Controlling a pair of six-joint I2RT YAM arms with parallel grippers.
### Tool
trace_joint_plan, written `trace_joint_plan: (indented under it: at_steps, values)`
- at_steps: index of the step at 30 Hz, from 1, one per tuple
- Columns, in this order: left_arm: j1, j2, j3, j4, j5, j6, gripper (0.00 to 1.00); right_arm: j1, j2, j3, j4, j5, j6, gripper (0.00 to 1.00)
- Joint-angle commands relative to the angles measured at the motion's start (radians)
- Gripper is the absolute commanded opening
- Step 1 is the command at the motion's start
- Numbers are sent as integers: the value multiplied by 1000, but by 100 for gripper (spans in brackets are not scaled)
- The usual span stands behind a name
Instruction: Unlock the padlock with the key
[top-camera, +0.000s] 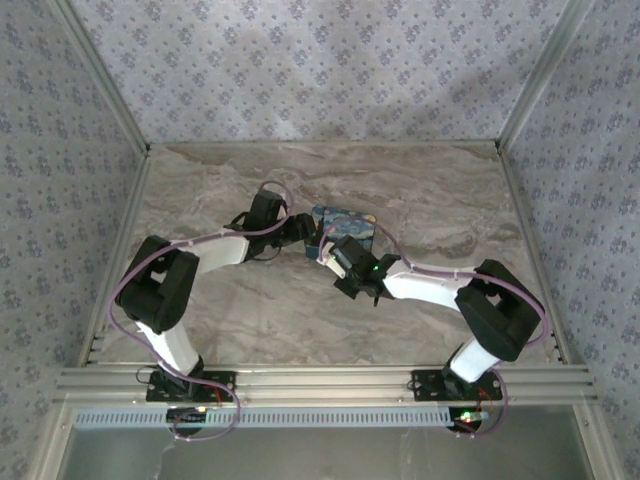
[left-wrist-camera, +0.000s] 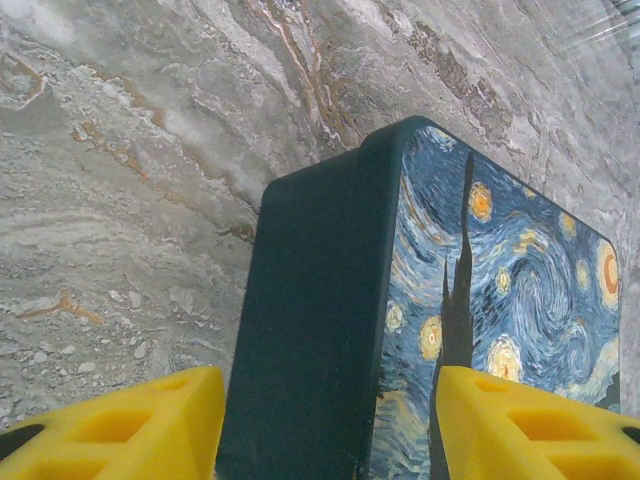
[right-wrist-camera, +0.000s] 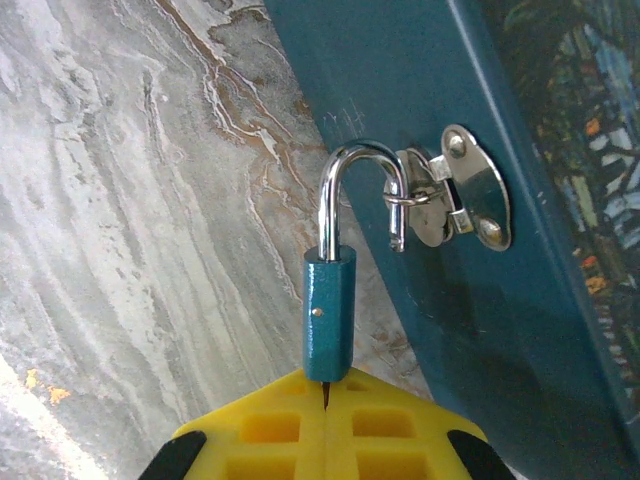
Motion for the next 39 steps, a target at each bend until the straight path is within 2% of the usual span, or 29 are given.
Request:
trace_joint_plan:
  at_steps: [1,8,22,39]
  values:
    - [-3,7,12,2,19,-4,57,9,-2,21,5,42,-59,0]
    - [-7,24,30,-10,22,-3,56,3,7,5,36,93,-129,0]
    - [-14,38,60,-26,33,-5,56,13,27,-2,58,108,-156,0]
    - [-20,29,66,-42,16,-5,55,63,15,13,110,66,-164,0]
